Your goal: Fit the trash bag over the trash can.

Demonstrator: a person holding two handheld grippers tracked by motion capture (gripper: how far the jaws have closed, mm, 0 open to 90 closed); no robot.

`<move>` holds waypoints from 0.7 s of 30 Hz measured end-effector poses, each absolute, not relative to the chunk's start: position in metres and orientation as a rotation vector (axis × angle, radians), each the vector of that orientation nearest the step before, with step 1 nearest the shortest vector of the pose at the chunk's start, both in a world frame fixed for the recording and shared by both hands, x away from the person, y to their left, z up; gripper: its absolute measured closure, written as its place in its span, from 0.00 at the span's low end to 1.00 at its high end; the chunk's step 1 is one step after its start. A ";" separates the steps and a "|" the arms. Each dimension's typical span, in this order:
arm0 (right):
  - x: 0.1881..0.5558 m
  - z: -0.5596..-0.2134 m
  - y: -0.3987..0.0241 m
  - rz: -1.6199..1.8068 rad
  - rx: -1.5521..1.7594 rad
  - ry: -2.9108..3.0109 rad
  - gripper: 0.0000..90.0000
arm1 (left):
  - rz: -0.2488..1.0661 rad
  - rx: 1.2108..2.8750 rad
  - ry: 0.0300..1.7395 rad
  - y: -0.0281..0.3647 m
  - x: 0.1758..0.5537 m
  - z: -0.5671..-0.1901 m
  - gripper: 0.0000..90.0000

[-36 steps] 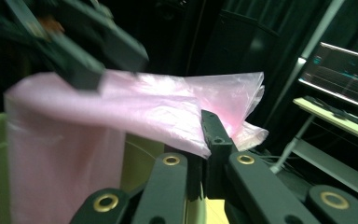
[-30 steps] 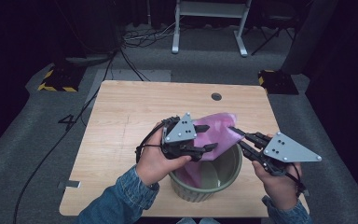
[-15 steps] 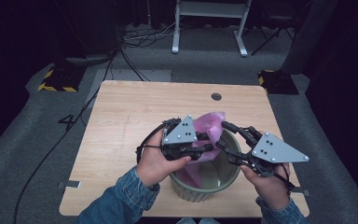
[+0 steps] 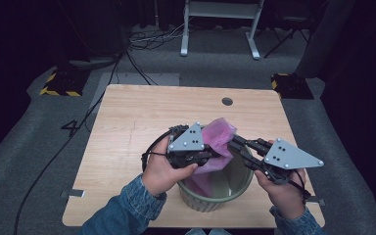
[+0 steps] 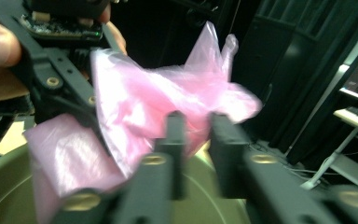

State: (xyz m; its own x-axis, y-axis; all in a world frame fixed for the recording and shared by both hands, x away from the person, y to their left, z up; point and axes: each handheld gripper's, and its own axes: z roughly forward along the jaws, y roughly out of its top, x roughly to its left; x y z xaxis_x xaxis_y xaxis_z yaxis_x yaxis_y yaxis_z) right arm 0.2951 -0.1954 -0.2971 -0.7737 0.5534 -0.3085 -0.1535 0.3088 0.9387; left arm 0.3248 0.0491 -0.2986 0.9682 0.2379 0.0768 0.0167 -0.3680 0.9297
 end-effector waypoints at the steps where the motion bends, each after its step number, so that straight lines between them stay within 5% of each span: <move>1: 0.296 -0.297 -0.198 1.510 0.371 1.986 1.00 | 0.237 1.936 0.187 0.050 0.325 -0.298 1.00; 21: 0.275 -0.318 -0.237 1.480 0.468 2.041 1.00 | 0.398 1.911 0.321 0.078 0.328 -0.304 1.00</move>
